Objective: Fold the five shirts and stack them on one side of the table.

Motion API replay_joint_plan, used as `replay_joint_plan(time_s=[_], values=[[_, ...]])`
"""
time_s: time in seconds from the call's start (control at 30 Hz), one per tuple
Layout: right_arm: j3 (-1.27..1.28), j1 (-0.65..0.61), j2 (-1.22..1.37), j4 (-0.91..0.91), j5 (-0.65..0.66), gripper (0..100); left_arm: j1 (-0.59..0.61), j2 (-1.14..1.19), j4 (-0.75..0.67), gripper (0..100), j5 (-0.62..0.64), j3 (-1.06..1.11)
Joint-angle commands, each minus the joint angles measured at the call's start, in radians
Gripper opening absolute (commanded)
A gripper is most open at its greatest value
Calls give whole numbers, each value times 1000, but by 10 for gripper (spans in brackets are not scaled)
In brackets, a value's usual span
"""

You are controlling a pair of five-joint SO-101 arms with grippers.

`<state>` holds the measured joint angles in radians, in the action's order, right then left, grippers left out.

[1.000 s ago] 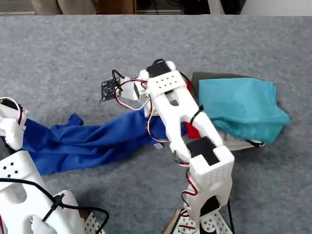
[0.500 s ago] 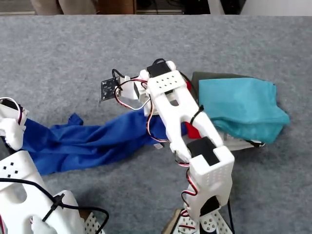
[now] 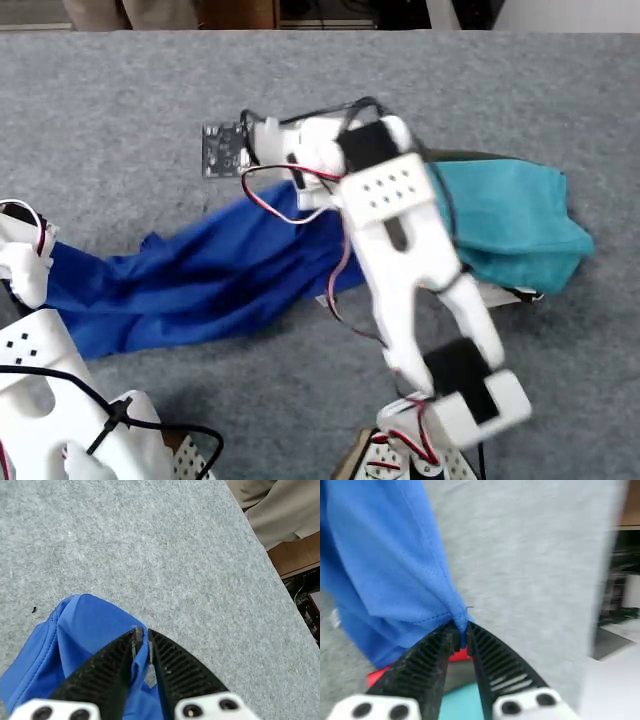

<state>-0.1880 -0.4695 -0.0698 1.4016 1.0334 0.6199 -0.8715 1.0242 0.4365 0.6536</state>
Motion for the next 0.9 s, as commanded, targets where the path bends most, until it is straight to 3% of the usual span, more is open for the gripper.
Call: replay_joint_plan(time_s=[0.0,0.37,0.57,0.87], values=[[-120,-13,-137,29,-58,2,-11,-13,-11,19,5,-77],[-576,15,-213,38,-193,2,-9,-4,-18,18,0,-641],[-704,16,-216,48,-269,2,-6,35,-8,18,-2,-980],[-806,44,-219,315,-427,2,-11,443,264,18,-2,-1725]])
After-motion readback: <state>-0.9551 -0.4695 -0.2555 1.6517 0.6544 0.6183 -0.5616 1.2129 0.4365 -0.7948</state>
